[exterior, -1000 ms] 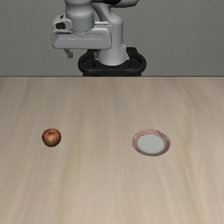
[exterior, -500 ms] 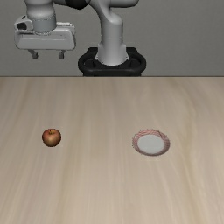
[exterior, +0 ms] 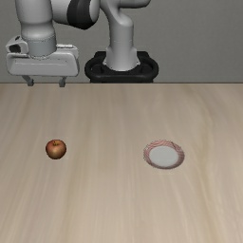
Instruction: Pick the apple and place it on the plate
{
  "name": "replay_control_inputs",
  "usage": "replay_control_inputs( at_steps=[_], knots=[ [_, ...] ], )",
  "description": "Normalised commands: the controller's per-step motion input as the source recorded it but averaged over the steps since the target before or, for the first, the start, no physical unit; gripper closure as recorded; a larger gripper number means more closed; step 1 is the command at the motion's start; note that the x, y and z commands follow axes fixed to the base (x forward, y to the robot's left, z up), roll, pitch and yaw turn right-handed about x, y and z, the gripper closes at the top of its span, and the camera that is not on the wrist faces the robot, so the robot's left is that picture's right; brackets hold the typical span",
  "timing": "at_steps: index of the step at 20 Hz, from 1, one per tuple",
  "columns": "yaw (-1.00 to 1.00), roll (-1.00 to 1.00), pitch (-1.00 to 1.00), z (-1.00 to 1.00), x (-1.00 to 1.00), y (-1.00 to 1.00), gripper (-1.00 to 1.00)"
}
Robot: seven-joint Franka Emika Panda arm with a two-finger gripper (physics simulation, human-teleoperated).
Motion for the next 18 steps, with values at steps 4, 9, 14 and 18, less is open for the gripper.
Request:
replay_control_inputs(
  at_steps=[4, 9, 14, 18],
  knots=[
    [0.00, 0.00, 0.00, 0.00, 0.75, 0.25, -1.00],
    [0.00, 0.00, 0.00, -1.00, 0.00, 0.00, -1.00],
    [0.00, 0.00, 0.00, -1.00, 0.00, 0.00, -1.00],
    [0.00, 0.00, 0.00, -1.00, 0.00, 0.00, -1.00]
  ],
)
